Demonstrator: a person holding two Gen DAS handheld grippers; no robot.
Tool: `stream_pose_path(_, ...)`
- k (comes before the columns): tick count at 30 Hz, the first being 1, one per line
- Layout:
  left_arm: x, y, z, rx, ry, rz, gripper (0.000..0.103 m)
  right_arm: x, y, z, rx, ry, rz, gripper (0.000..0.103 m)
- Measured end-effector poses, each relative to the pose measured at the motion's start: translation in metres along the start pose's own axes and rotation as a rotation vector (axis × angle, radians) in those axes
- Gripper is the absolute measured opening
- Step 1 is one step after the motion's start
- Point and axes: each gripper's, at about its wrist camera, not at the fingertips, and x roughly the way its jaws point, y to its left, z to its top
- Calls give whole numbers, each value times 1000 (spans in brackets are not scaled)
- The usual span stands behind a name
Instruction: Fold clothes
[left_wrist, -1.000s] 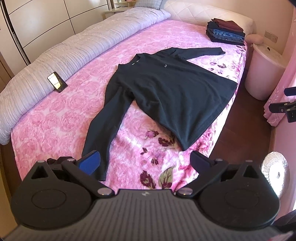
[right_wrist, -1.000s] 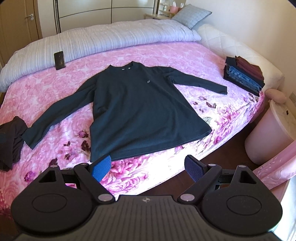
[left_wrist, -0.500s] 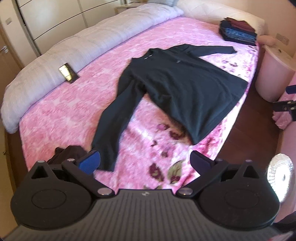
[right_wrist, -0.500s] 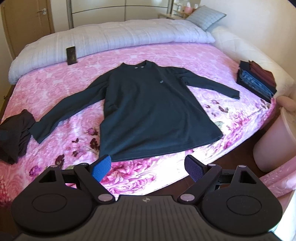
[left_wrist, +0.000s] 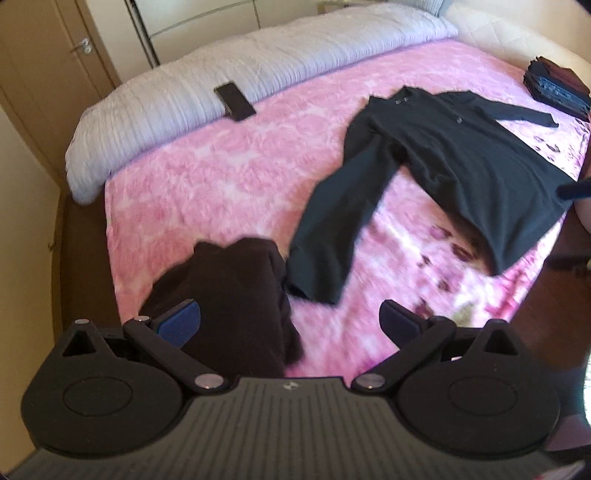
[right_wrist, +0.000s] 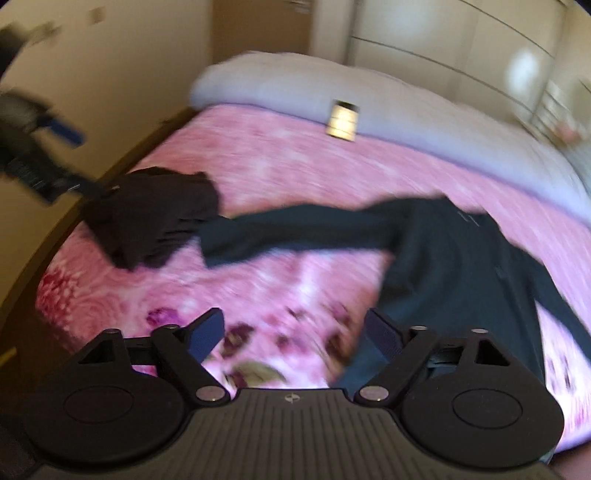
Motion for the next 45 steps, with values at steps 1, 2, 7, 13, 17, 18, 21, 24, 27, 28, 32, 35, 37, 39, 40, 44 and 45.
stream_pose_path(1, 12, 6, 4, 8, -9, -3, 102, 13, 7, 6, -20, 4, 11, 79)
stream_pose_path(2, 25, 12, 7, 16, -19, -6, 102, 28, 13, 11, -36, 13, 21, 76)
stream_pose_path(7, 84, 44, 25, 43, -46, 7, 102, 112, 41, 27, -137, 48, 61, 56)
stream_pose_path(13, 125, 75, 27, -11, -49, 30, 102, 208, 90, 30, -308, 57, 143, 44)
stream_pose_path(17, 140, 83, 19, -2, -39, 11, 102, 254, 123, 24, -468, 80, 119, 42)
stream_pose_path(18, 143, 82, 17, 26, -40, 9, 102, 263, 128, 21, -507, 92, 111, 42)
stream_pose_path(21, 150, 77, 10, 122, -42, 6, 102, 280, 136, 11, -603, 96, 83, 42)
stream_pose_path(24, 156, 68, 4, 248, -43, 0, 102, 284, 127, 14, -582, 71, 84, 18)
stream_pose_path(27, 164, 51, -1, 433, -62, -36, 102, 264, 105, 33, -489, 41, 86, 13)
stream_pose_path(28, 167, 43, -3, 506, -71, -52, 102, 257, 96, 39, -457, 30, 87, 13)
stream_pose_path(32, 183, 13, -4, 689, -106, -126, 101, 226, 64, 66, -325, -13, 89, 12)
stream_pose_path(35, 197, -9, 2, 763, -121, -182, 99, 207, 43, 84, -238, -30, 82, 12)
stream_pose_path(37, 202, -21, 7, 794, -128, -215, 98, 200, 33, 93, -194, -27, 73, 12)
stream_pose_path(39, 199, -27, 10, 776, -143, -226, 98, 195, 24, 99, -153, -23, 74, 12)
stream_pose_path(40, 198, -28, 12, 747, -148, -240, 97, 192, 20, 102, -132, -21, 75, 12)
stream_pose_path(44, 194, -34, 21, 686, -149, -265, 62, 184, 9, 110, -81, -16, 102, 12)
stream_pose_path(45, 194, -34, 21, 724, -149, -230, 39, 182, 8, 111, -79, -17, 109, 12)
